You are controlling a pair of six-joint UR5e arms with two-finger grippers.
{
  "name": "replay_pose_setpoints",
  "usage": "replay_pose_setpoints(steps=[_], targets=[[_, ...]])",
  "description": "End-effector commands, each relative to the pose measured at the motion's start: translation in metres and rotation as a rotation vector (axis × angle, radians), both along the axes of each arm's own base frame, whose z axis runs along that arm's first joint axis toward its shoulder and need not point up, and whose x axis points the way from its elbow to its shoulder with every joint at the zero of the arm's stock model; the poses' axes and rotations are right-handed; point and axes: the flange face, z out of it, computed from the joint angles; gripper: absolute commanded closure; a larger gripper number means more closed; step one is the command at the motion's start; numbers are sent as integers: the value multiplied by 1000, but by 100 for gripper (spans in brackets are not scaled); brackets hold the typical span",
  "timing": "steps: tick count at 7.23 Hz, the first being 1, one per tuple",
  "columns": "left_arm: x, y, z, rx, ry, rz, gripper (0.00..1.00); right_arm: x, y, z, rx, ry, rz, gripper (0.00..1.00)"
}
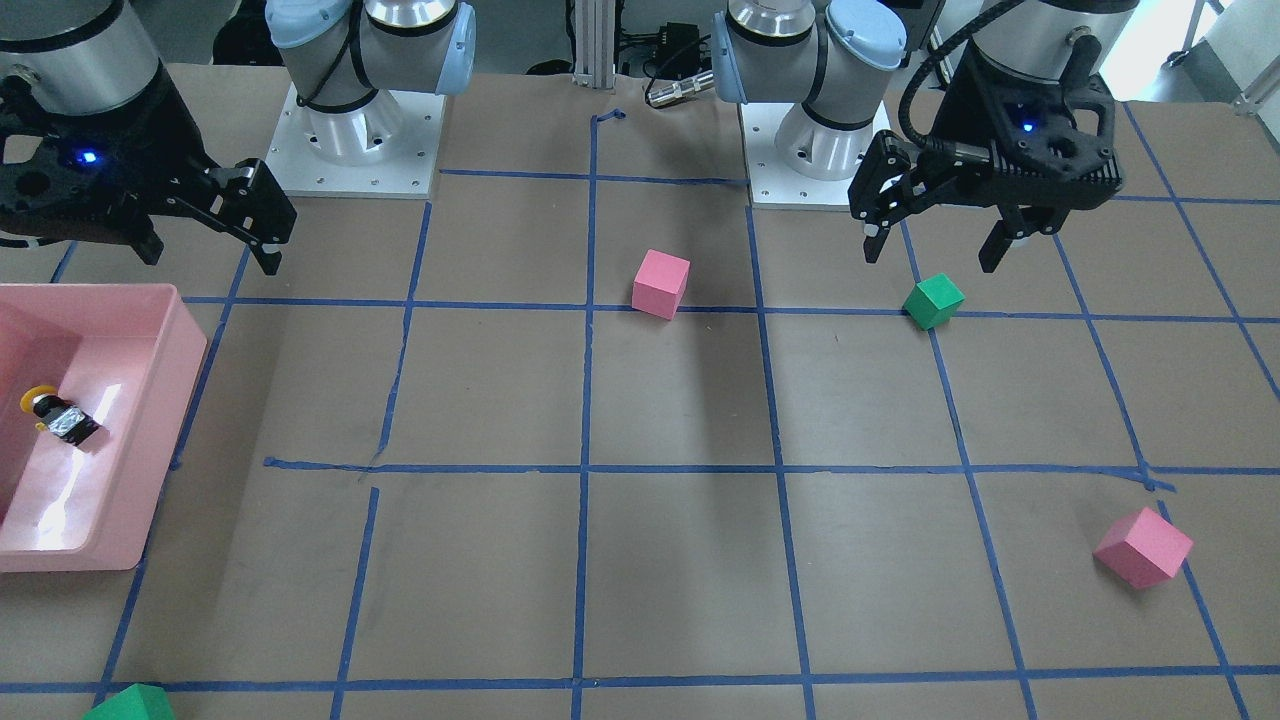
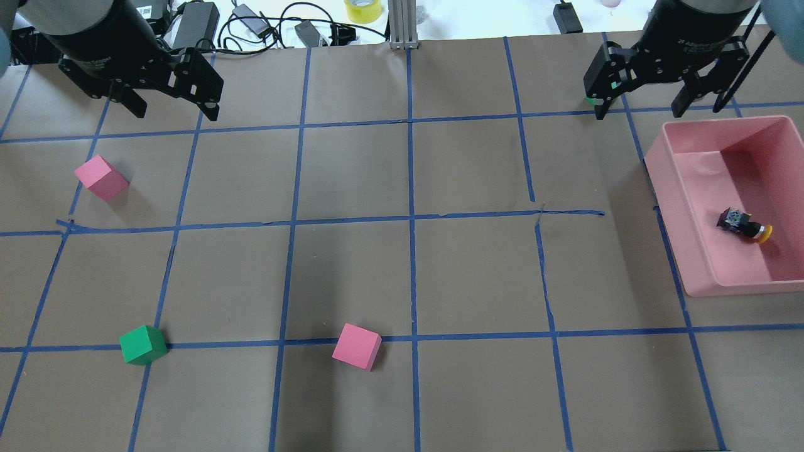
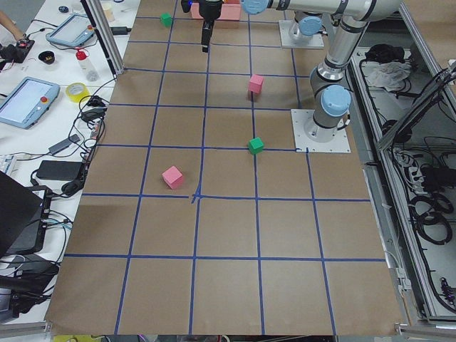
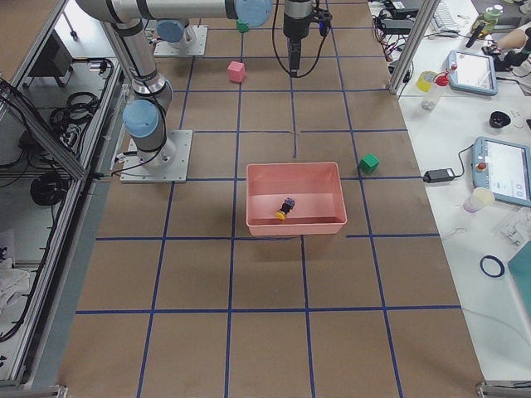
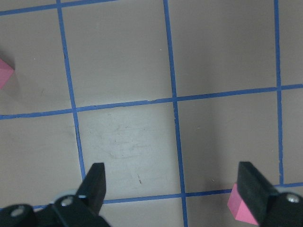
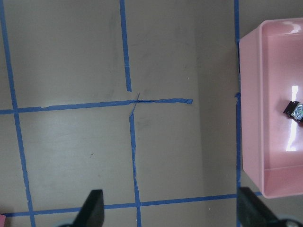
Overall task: Align button upright
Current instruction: 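Move the right gripper toward the pink bin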
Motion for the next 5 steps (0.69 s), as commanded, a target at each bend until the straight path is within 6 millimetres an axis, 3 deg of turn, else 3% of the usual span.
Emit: replay_pose_setpoints(steps=[1, 2, 3, 5], targets=[[0, 0, 0, 0, 0, 0, 0, -7, -2, -13, 29, -1, 7, 0], [0, 0, 0, 0, 0, 0, 0, -13, -7, -13, 13, -3, 53, 0], [0, 0, 0, 0, 0, 0, 0, -32, -11, -14, 14, 1, 150, 0], [0, 0, 0, 0, 0, 0, 0, -102, -18, -21, 31, -15, 313, 0]])
